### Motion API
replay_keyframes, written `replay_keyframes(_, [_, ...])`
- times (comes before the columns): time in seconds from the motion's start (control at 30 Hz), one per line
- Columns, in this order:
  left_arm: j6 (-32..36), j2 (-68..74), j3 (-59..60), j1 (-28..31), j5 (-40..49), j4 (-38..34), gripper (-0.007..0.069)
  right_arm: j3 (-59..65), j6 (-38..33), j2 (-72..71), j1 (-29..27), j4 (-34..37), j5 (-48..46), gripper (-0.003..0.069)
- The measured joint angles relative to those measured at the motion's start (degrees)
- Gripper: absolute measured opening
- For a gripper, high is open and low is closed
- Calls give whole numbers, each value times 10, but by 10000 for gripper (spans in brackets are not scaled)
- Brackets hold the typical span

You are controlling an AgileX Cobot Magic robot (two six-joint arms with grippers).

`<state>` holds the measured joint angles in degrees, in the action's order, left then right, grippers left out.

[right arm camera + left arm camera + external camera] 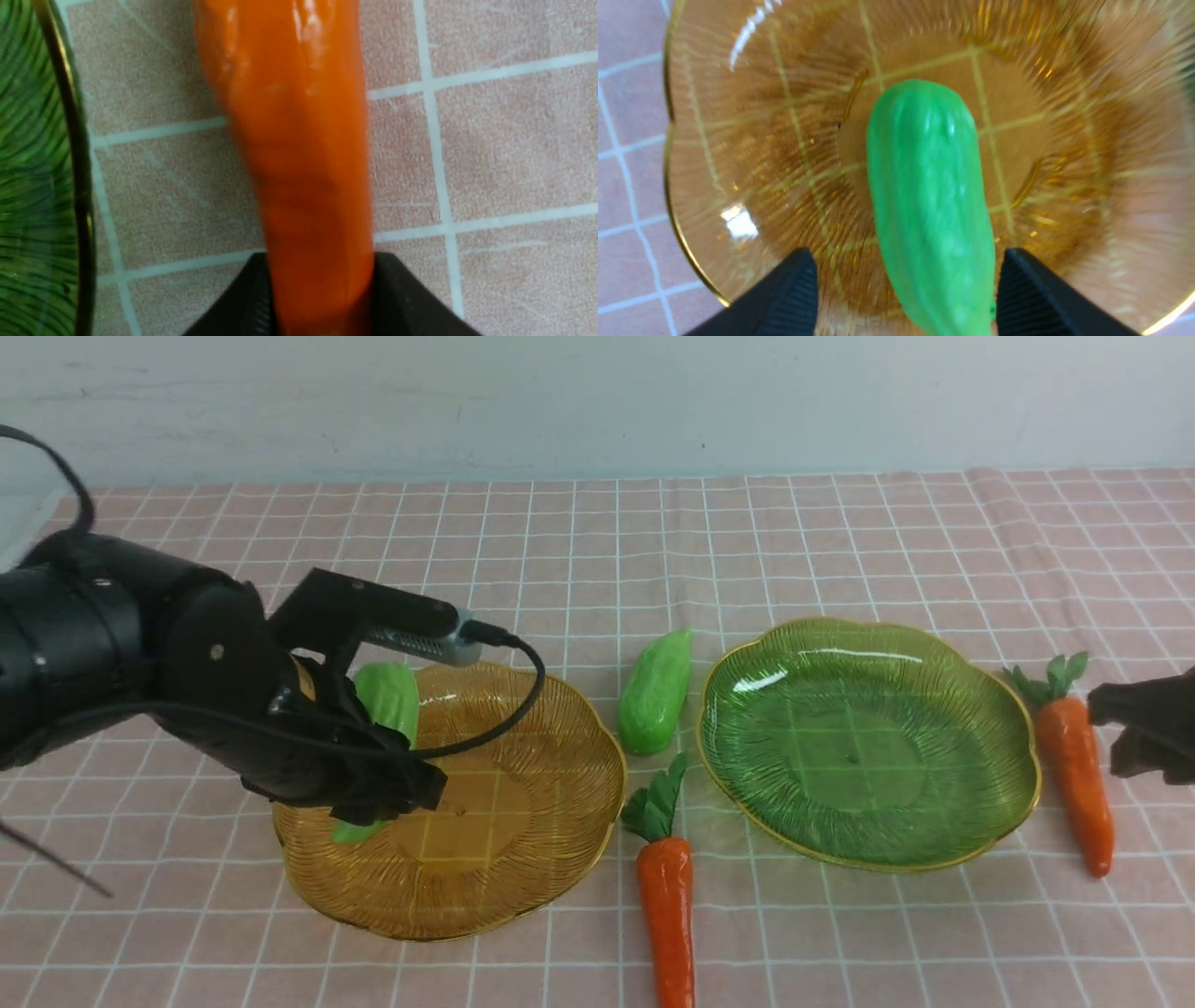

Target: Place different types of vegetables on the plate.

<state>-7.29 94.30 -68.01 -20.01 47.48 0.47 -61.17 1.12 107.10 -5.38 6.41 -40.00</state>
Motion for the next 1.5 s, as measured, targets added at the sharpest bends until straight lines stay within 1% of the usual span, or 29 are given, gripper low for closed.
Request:
replay_keyframes(0.03, [-2, 0, -14, -1, 8, -1, 460, -5, 1, -1, 0, -1, -8, 216])
replay_keyframes(0.13, [-4, 0, -52, -5, 29, -5, 419, -26, 10, -13, 0, -4, -29, 216])
replay_keyframes(0.2, [-3, 0, -88, -16, 34, -2, 344, -42, 15, -25, 0, -2, -47, 216])
replay_keyframes(0.27, [-1, 5, -126, -31, 31, -2, 232, -64, 16, -51, 2, 10, -66, 216])
replay_keyframes(0.3, [2, 9, -141, -38, 27, -2, 188, -72, 16, -62, 3, 18, -72, 216])
replay_keyframes(0.4, [3, 36, -194, -58, 17, -5, 59, -89, 6, -101, 24, 72, -83, 216])
replay_keyframes(0.47, [4, 65, -236, -71, 14, -5, 21, -90, -11, -108, 38, 101, -88, 216])
replay_keyframes(0.5, [4, 76, -249, -76, 14, -5, 15, -90, -16, -108, 45, 112, -90, 216])
replay_keyframes(0.57, [5, 123, -294, -91, 18, -5, 26, -90, -44, -103, 72, 145, -92, 216])
replay_keyframes(0.63, [5, 177, -337, -102, 27, -5, 73, -90, -72, -90, 97, 172, -90, 216])
replay_keyframes(0.73, [5, 246, -398, -112, 36, -5, 191, -90, -96, -64, 125, 187, -74, 216])
replay_keyframes(0.77, [5, 272, -420, -113, 38, -2, 262, -90, -98, -57, 129, 188, -71, 216])
replay_keyframes(0.87, [5, 312, -454, -114, 44, -2, 372, -90, -100, -38, 136, 190, -66, 246])
replay_keyframes(1.1, [5, 365, -498, -115, 44, -2, 549, -89, -100, -28, 136, 190, -66, 438])
replay_keyframes(1.17, [5, 379, -505, -118, 44, -2, 574, -91, -102, -28, 136, 188, -81, 484])
replay_keyframes(1.27, [5, 390, -508, -121, 43, -2, 584, -101, -102, -28, 136, 178, -116, 530])
replay_keyframes(1.43, [5, 411, -508, -123, 41, -5, 573, -137, -102, -28, 136, 173, -186, 550])
replay_keyframes(1.5, [5, 413, -508, -123, 41, -5, 545, -161, -102, -28, 136, 172, -220, 553])
